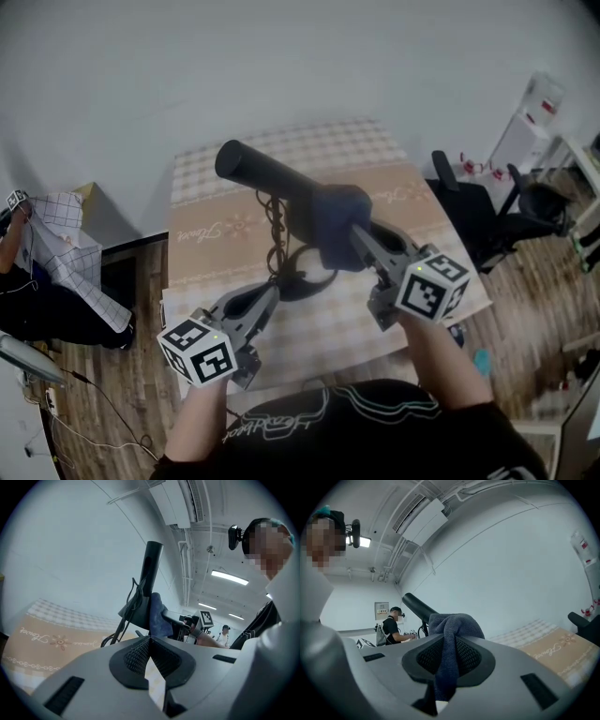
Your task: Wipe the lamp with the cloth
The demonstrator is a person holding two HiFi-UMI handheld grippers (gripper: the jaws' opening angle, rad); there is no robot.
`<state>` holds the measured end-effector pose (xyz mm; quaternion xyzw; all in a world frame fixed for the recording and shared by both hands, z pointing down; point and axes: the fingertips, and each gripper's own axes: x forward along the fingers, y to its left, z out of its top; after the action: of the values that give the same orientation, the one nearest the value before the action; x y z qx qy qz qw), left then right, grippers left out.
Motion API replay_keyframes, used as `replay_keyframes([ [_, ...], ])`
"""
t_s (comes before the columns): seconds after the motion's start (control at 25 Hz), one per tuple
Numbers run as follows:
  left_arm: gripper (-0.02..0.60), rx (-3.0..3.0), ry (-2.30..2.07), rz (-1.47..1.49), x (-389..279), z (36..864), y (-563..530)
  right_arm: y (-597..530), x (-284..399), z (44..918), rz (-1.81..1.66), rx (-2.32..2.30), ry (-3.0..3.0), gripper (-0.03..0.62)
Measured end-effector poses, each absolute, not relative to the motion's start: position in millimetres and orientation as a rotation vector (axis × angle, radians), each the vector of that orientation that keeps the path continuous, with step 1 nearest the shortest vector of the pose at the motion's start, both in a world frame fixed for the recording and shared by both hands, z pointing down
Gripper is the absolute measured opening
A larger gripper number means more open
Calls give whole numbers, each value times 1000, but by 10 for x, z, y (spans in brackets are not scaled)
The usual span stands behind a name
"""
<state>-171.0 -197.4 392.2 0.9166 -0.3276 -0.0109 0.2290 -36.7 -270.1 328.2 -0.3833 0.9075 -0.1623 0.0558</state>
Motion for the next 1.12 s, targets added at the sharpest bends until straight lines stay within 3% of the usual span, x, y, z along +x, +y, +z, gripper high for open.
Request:
replay_keyframes([
  [1.12,0,2395,-1109,-8,-1249,4094,-2346,-3287,397,3927,-641,-1067,3022,57],
])
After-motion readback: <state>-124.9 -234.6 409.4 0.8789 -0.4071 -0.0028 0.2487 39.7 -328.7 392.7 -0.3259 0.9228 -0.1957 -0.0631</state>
